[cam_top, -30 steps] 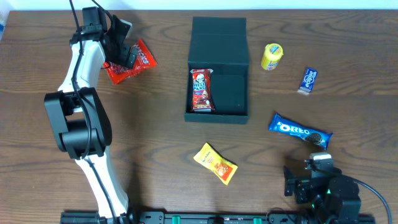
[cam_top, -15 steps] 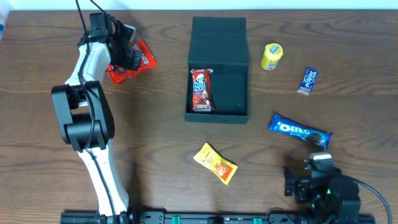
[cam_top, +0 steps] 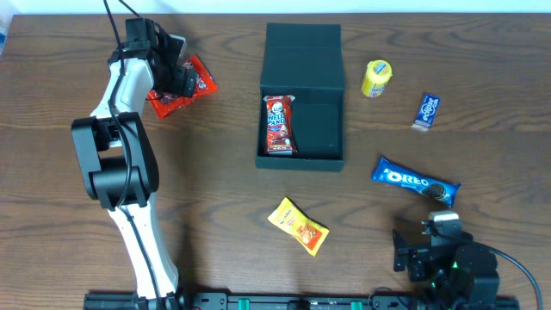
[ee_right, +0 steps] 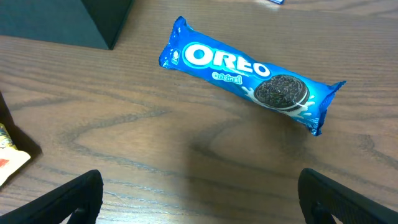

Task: Pack container
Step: 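Grasp the Hacks bag with the left gripper and lift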

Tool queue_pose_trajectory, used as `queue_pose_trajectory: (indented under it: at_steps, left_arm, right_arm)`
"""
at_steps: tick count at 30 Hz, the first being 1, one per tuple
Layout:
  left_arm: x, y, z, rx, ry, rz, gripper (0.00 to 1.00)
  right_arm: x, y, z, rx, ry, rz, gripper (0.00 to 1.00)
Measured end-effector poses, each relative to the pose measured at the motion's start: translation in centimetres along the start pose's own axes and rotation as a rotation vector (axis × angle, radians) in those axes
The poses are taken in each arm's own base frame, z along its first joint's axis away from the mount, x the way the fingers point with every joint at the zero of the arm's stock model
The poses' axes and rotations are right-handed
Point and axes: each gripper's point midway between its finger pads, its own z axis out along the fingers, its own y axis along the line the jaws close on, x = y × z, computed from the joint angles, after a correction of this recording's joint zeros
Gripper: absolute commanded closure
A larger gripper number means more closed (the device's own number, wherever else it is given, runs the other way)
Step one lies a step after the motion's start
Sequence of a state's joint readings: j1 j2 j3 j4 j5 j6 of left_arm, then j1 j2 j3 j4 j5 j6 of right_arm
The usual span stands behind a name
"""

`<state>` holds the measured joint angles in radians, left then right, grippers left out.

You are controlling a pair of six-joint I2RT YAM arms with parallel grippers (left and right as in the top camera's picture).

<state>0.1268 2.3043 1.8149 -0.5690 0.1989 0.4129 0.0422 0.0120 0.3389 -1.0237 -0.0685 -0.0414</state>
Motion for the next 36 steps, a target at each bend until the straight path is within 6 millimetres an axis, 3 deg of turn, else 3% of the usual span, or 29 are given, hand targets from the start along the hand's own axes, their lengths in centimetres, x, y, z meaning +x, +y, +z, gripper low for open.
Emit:
queue_pose_trajectory:
  at_steps: [2,5,13,25,36]
  left_arm:
    - [0.1,-0.1,0.0,0.003,0.004,-0.01,0.0]
    - [0.4,-0.3,0.0,0.01,0.016,-0.03,0.13]
    - [0.4,-0.8,0.0,0.017,0.025,-0.049,0.23]
    - [0.9,-2.6,0.0,0.04,0.065,-0.053,0.56]
    - [0.9,-3.0,-0.1,0.046,0.076,-0.065,0.65]
  right_arm:
    - [0.0,0.0,0.0,0.0,0.0,0.0,0.01]
    - [0.0,0.0,0.0,0.0,0.0,0.0,0.01]
    - [0.0,0.0,0.0,0.0,0.0,0.0,0.01]
    - [0.0,0.0,0.0,0.0,0.0,0.0,0.01]
    - [0.0,0.0,0.0,0.0,0.0,0.0,0.01]
